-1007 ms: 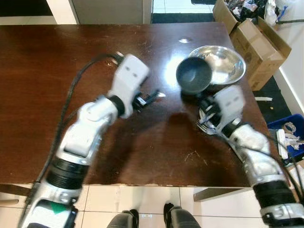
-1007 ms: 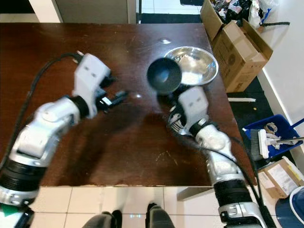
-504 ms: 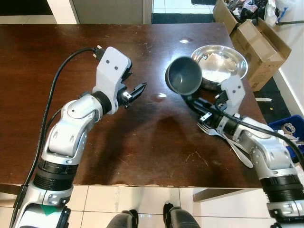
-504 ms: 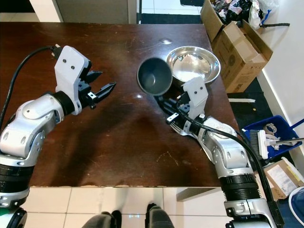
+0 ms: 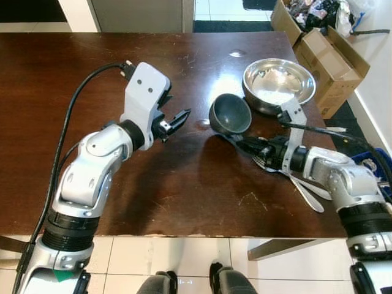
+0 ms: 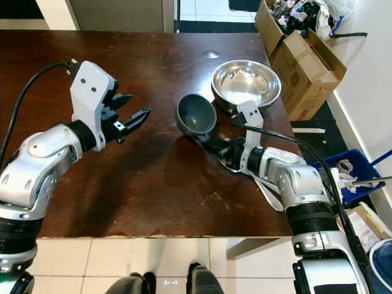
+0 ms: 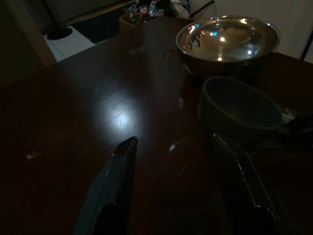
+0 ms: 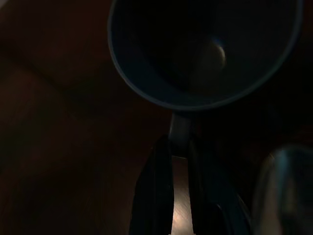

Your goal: Setting the table

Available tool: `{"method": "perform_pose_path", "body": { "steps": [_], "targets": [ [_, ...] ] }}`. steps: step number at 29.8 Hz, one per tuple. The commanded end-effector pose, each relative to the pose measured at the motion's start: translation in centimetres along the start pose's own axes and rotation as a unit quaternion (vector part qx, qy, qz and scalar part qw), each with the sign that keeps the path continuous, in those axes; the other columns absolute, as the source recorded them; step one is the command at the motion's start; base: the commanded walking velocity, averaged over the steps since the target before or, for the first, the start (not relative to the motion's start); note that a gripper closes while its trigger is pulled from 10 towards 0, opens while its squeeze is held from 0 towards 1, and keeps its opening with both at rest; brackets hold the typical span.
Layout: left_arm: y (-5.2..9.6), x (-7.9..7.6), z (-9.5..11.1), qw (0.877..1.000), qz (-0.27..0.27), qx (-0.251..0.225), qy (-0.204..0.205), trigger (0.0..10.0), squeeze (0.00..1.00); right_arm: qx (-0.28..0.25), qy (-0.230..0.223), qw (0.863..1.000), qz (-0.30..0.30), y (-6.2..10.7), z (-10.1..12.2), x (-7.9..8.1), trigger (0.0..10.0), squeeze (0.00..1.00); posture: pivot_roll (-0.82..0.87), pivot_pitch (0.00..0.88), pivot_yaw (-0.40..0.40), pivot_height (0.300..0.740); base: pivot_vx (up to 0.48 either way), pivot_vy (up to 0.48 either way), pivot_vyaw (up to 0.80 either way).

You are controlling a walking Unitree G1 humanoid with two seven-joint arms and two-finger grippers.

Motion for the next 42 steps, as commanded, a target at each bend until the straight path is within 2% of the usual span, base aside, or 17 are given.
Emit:
{"method": "perform_pose_path", "body": {
  "steps": [1, 2, 3, 6, 20, 21, 22, 23, 28, 34, 35, 42],
  "targets": [
    [0.2, -0.5, -0.4, 1.000, -0.006, 0.008, 0.002, 10.0, 0.00, 0.017, 0.009, 1.000, -0.010, 0.3, -0.3, -0.6, 10.0, 0.00, -0.09, 0.128, 0.039, 0.740, 0.000, 0.000, 0.00],
    [0.2, -0.5, -0.5, 1.000, -0.006, 0.009, 0.003, 10.0, 0.00, 0.023, 0.022, 0.999, -0.020, 0.3, -0.5, -0.9, 10.0, 0.00, -0.08, 0.128, 0.040, 0.740, 0.000, 0.000, 0.00],
    [0.2, -0.6, -0.5, 1.000, -0.006, 0.009, 0.003, 10.0, 0.00, 0.032, 0.054, 0.997, -0.044, 0.3, -0.6, -1.5, 10.0, 0.00, -0.08, 0.128, 0.041, 0.740, 0.000, 0.000, 0.00],
    [0.2, -0.6, -0.5, 1.000, -0.007, 0.010, 0.004, 10.0, 0.00, 0.041, 0.077, 0.993, -0.078, 0.3, -0.5, -2.4, 10.0, 0.00, -0.08, 0.128, 0.047, 0.740, 0.000, 0.000, 0.00],
    [0.2, -0.8, -0.6, 1.000, -0.009, 0.013, 0.005, 10.0, 0.00, 0.045, 0.072, 0.991, -0.100, 0.8, 0.3, -4.1, 10.0, 0.00, -0.08, 0.127, 0.048, 0.740, 0.000, 0.000, 0.00],
    [0.2, -0.8, -0.6, 1.000, -0.009, 0.013, 0.005, 10.0, 0.00, 0.045, 0.077, 0.991, -0.103, 0.8, 0.3, -4.2, 10.0, 0.69, -0.08, 0.127, 0.048, 0.740, 0.000, 0.000, 0.00],
    [0.3, -0.8, -0.6, 1.000, -0.008, 0.013, 0.004, 10.0, 0.00, 0.046, 0.080, 0.990, -0.105, 0.8, 0.3, -4.3, 10.0, 0.69, -0.08, 0.127, 0.048, 0.740, 0.000, 0.000, 0.00],
    [0.3, -0.7, -0.6, 1.000, -0.008, 0.013, 0.004, 10.0, 0.00, 0.041, 0.082, 0.990, -0.105, 0.7, 0.4, -4.3, 10.0, 1.00, -0.08, 0.128, 0.050, 0.740, 0.000, 0.000, 0.00],
    [0.2, -0.7, -0.6, 1.000, -0.008, 0.013, 0.004, 10.0, 0.00, 0.017, 0.088, 0.990, -0.108, 0.6, 1.2, -4.4, 10.0, 1.00, -0.08, 0.126, 0.053, 0.740, 0.000, 0.000, 0.00],
    [0.0, -0.9, -0.6, 1.000, -0.011, 0.012, 0.004, 10.0, 0.00, -0.030, 0.119, 0.986, -0.116, 1.1, 3.3, -4.6, 10.0, 1.00, -0.09, 0.126, 0.059, 0.740, 0.000, 0.000, 0.00],
    [0.0, -0.9, -0.6, 1.000, -0.012, 0.012, 0.005, 10.0, 0.00, -0.038, 0.125, 0.984, -0.120, 1.2, 3.7, -4.7, 10.0, 0.00, -0.09, 0.129, 0.061, 0.740, 0.000, 0.000, 0.00],
    [-0.2, -1.1, -0.6, 1.000, -0.016, 0.011, 0.007, 10.0, 0.00, -0.081, 0.146, 0.975, -0.150, 2.4, 5.7, -5.0, 10.0, 0.00, -0.10, 0.129, 0.059, 0.740, 0.000, 0.000, 0.00]
  ]
}}
Point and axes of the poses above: a point about 5 cm out from each wrist's last joint towards the gripper, its own y axis pointing back from the gripper into the wrist, its own z axis along the axis of the wrist's last joint, x = y × z, the point moved 2 cm from there along -y, pointing out of the wrist towards the gripper, and after that the axes turned 8 degrees about y, right-handed, at the moved point
